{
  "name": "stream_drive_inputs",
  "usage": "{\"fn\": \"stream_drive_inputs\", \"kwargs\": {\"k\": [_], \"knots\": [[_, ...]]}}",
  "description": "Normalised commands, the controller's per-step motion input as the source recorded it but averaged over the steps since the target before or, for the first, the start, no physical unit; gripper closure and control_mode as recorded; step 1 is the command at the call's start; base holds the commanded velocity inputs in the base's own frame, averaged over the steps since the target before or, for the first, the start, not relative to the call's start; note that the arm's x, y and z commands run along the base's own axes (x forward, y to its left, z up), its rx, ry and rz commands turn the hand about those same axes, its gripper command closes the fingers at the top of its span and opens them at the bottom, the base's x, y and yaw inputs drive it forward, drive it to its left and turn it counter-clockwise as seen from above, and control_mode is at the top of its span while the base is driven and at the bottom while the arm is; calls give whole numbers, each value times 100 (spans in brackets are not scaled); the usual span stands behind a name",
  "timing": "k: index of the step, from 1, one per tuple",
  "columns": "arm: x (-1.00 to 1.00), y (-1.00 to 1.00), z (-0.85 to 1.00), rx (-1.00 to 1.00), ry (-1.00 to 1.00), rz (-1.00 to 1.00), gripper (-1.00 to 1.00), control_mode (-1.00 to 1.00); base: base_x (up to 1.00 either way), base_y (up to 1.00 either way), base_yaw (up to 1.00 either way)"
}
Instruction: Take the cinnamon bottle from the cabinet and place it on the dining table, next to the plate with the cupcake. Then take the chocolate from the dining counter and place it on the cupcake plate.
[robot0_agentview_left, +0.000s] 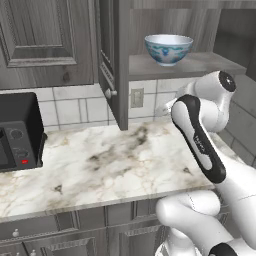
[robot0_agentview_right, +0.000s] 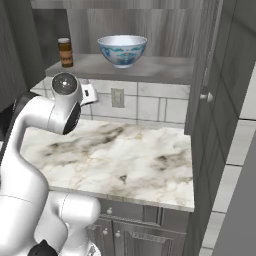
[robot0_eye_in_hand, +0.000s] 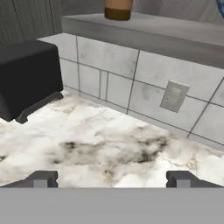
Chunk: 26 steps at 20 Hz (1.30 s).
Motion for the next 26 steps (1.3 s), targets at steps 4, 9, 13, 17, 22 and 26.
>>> {"fn": "stream_drive_inputs", "kwargs": {"k": [4, 9, 13, 17, 22, 26], "knots": [[39, 27, 48, 0, -8, 0, -100, -100, 0, 0, 0], [47, 17, 50, 6, 1, 0, -100, -100, 0, 0, 0], [46, 11, 50, 14, 9, 3, -100, -100, 0, 0, 0], [30, 17, 50, 13, 10, 0, -100, -100, 0, 0, 0], [24, 21, 46, 8, 13, 0, -100, -100, 0, 0, 0], [34, 15, 20, 5, 4, 0, -100, -100, 0, 0, 0]]}}
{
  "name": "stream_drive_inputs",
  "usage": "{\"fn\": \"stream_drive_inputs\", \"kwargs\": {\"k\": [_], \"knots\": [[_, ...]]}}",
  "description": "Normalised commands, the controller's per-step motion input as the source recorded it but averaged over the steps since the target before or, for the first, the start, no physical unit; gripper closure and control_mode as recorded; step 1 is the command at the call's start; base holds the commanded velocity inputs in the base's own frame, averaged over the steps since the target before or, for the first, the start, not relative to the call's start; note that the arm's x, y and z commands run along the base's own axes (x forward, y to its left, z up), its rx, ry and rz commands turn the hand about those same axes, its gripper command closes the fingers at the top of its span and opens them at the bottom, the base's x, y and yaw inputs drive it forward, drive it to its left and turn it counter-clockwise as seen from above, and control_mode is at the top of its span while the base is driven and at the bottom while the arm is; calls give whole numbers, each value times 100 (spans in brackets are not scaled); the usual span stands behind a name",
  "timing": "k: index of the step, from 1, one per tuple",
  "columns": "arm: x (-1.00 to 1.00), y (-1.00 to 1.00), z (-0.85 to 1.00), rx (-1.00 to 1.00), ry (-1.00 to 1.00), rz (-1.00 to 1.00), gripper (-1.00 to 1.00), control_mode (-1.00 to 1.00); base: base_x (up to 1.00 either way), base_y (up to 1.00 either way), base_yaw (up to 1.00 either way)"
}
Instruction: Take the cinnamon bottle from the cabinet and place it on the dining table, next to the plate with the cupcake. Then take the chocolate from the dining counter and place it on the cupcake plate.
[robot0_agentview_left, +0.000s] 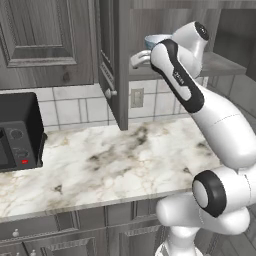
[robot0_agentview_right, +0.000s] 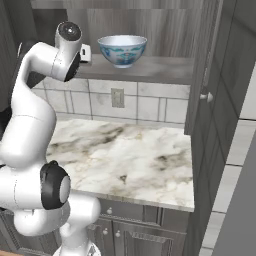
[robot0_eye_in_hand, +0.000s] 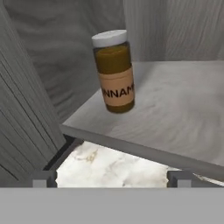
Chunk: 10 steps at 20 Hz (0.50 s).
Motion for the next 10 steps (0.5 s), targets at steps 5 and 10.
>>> {"fn": "stream_drive_inputs", "kwargs": {"k": [5, 10], "knots": [[30, 17, -3, 0, -2, 2, -100, -100, 0, 0, 0], [14, 18, -9, 0, -10, 1, -100, -100, 0, 0, 0]]}}
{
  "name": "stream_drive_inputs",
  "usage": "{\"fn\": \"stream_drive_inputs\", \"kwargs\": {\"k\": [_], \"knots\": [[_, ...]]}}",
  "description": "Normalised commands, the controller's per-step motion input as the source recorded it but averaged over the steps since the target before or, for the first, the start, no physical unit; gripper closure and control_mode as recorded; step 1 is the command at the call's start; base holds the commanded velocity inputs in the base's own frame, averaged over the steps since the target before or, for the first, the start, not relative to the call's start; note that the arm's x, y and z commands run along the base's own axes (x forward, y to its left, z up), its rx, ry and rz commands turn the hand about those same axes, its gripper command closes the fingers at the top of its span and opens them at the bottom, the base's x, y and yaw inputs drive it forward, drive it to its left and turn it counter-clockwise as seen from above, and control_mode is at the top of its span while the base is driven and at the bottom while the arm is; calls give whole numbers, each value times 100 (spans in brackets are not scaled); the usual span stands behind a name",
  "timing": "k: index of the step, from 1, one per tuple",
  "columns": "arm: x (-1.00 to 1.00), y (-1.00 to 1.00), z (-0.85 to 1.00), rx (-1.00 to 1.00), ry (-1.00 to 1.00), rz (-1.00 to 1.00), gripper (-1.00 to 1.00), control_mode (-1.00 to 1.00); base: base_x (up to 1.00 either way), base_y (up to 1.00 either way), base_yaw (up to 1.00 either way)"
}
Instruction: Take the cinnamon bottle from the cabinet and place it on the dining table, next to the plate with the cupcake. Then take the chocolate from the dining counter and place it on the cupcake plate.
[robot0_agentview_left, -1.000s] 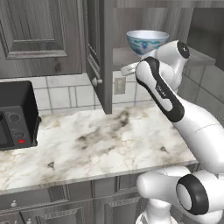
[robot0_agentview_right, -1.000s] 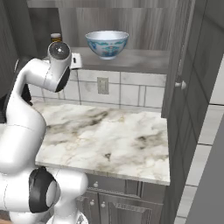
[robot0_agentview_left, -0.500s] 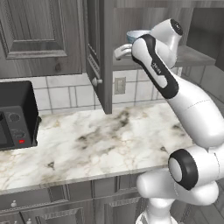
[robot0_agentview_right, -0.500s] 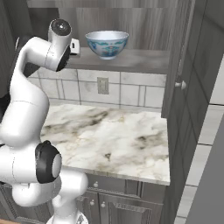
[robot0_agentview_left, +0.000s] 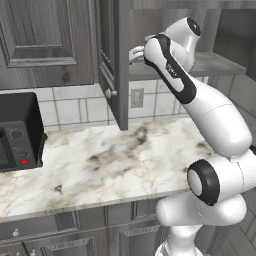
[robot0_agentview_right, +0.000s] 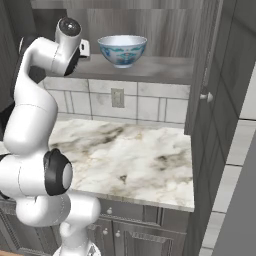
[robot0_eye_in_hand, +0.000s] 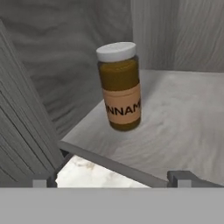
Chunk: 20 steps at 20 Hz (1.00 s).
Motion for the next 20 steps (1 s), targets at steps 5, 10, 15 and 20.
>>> {"fn": "stream_drive_inputs", "kwargs": {"k": [5, 10, 15, 20], "knots": [[19, 15, -3, 0, -13, 0, -100, -100, 0, 0, 0], [31, 0, 8, 10, 11, 0, -100, -100, 0, 0, 0], [23, 0, 5, 11, 17, 0, -100, -100, 0, 0, 0], [15, 0, -4, 1, 2, 1, -100, -100, 0, 0, 0]]}}
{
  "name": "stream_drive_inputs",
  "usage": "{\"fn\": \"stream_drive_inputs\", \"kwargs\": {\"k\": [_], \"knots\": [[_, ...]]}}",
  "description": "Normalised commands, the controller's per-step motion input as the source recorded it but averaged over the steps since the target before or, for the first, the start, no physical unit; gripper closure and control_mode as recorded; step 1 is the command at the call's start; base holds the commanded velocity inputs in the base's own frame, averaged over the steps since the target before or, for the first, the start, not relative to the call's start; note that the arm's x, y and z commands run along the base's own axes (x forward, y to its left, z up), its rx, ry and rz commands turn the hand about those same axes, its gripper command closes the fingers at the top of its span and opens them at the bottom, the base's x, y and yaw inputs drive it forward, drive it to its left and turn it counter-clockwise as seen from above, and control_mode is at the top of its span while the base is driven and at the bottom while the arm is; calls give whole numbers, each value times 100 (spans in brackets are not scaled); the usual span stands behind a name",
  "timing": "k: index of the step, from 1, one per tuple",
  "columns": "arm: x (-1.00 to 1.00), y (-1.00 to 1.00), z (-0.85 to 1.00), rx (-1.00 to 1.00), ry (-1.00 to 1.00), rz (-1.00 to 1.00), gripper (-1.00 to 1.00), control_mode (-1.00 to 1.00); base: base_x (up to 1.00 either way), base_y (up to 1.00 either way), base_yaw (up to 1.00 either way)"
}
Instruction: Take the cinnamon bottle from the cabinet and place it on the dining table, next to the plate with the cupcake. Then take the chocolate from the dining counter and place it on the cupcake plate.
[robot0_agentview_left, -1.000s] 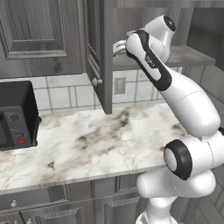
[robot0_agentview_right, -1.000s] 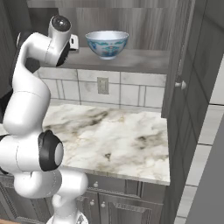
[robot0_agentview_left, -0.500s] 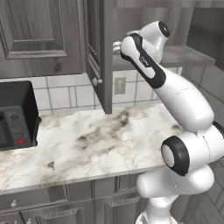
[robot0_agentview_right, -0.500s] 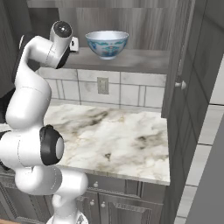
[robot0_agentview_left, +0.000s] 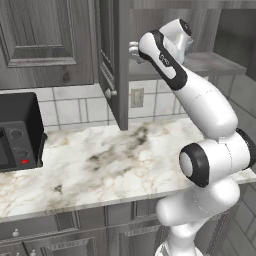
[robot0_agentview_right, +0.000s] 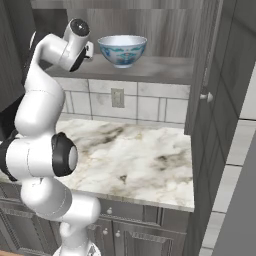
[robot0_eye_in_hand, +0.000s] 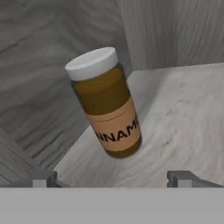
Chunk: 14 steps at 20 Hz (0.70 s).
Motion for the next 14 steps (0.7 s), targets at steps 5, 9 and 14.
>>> {"fn": "stream_drive_inputs", "kwargs": {"k": [5, 9, 14], "knots": [[7, 1, -9, 0, -5, 0, -100, -100, 0, 0, 0], [4, 10, -21, 5, -5, 0, -100, -100, 0, 0, 0], [11, 12, -5, 8, -3, 0, -100, -100, 0, 0, 0]]}}
